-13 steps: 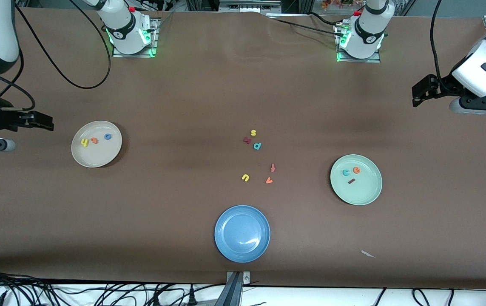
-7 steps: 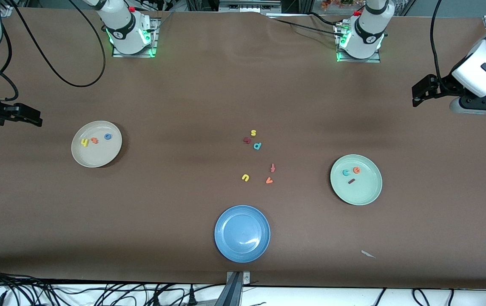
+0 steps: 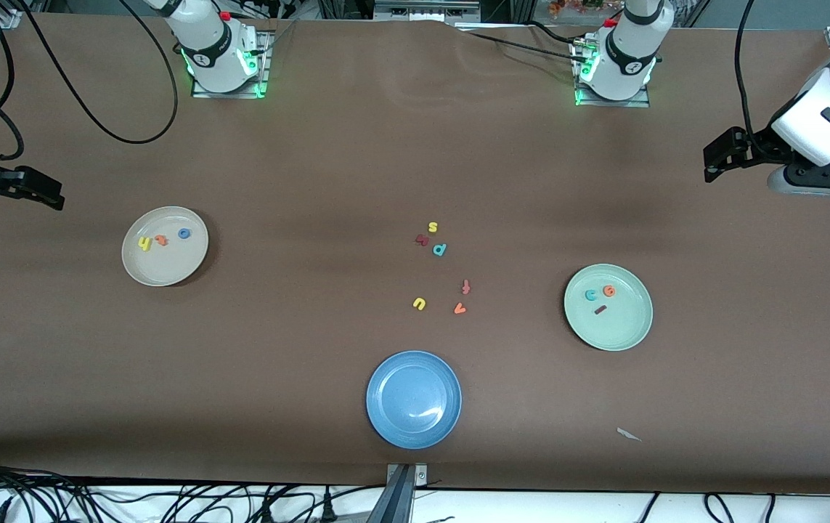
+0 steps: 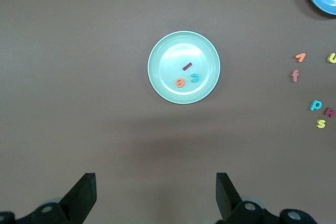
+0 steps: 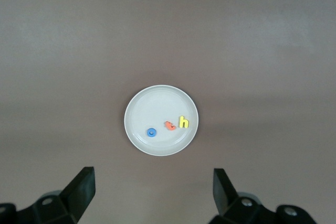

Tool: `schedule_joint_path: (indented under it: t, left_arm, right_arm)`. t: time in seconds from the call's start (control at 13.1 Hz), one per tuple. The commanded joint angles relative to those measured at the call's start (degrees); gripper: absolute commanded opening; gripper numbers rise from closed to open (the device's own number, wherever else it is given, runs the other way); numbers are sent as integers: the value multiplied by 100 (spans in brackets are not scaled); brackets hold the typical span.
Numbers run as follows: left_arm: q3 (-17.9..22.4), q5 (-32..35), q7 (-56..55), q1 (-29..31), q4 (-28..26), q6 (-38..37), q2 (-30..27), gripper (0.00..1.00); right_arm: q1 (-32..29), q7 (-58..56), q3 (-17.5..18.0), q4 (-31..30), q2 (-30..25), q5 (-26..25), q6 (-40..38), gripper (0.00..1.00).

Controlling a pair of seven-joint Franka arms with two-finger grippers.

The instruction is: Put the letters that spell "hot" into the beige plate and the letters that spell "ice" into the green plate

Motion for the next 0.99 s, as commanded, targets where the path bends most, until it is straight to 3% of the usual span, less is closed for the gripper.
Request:
schedule_joint_path:
  t: [0.0,0.69,0.92]
  left_arm:
    - [17,-105,91,-3,-37,-45,-59,100]
    - [35,-105,82,23,-37,-71,-59,100]
    - [44,-105,65,23,-37,-89,-68,100]
  right_arm:
    - [-86,92,123,-215,-213,-70,90,100]
    - [10,153,150,-118,-134,18,160,100]
    - [19,346,123,-127,-125,324,99,100]
